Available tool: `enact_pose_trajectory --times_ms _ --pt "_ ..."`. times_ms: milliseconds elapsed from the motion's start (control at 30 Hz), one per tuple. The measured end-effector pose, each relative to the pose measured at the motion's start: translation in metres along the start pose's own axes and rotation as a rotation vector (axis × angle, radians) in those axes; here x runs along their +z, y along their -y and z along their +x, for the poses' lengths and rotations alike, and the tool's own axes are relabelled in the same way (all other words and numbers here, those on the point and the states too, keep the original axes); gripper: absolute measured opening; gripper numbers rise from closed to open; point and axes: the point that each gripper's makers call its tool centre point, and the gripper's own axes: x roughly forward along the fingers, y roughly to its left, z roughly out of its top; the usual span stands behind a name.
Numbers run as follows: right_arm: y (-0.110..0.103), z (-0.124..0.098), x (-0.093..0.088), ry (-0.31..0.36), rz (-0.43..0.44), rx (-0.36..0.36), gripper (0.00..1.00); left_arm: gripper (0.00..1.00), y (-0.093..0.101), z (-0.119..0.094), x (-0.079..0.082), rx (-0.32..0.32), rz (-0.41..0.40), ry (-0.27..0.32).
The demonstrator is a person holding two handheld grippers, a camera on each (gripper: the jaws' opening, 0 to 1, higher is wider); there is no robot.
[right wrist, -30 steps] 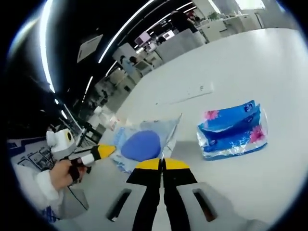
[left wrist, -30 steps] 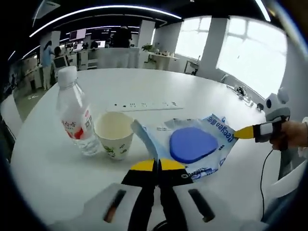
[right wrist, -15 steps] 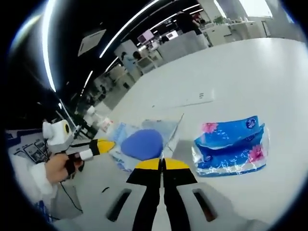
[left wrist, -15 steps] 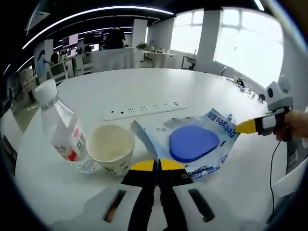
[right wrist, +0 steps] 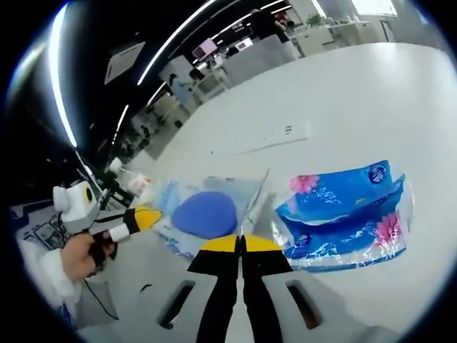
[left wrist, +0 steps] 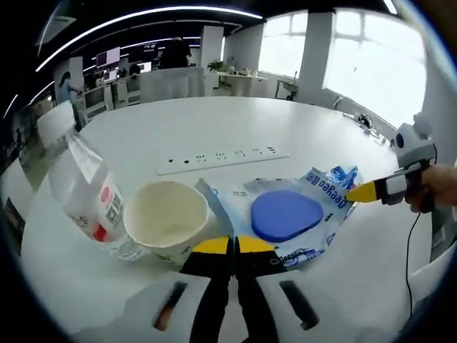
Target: Arrange the tabletop items into an orderly group along one side of the table until the central work area is clear of visible clutter.
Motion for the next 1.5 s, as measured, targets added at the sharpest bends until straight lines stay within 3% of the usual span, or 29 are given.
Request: enact_pose_trajectory --times_ms 600,767,1067,1133,1233,1400,1500 --pt "0.02 0.007 -0.016 -0.012 0.087 -0.03 0.0 0.0 -0.004 0.016 -0.018 0.013 -0.016 -0.057" --pt "0.023 0.007 -0.016 -0.002 0.123 -0.033 0.0 0.0 -0.004 0.019 -0.028 0.015 -0.027 -0.099" --pt "0.022 0.008 -0.019 0.002 0.13 -0.037 0.0 0.02 -0.008 0.021 -0.024 0.014 -0.07 -0.078" --pt "0.021 0.008 -0.021 0.001 0.128 -0.025 0.0 0.05 -0.008 0.02 -0.024 0.005 -0.107 -0.069" --pt "0.02 0.004 -0.018 0.05 0.114 -0.032 0.0 0.18 -0.007 0.018 -0.023 -0.003 -0.152 -0.059" --pt "0.007 -0.007 -0.026 0.083 0.114 0.005 0.19 0.2 0.0 0.01 -0.02 -0.018 -0.135 -0.045" --pt "0.002 -0.016 -0.04 0.063 0.058 0.022 0.28 0.31 0.012 0.004 -0.014 -0.071 -0.269 0.014"
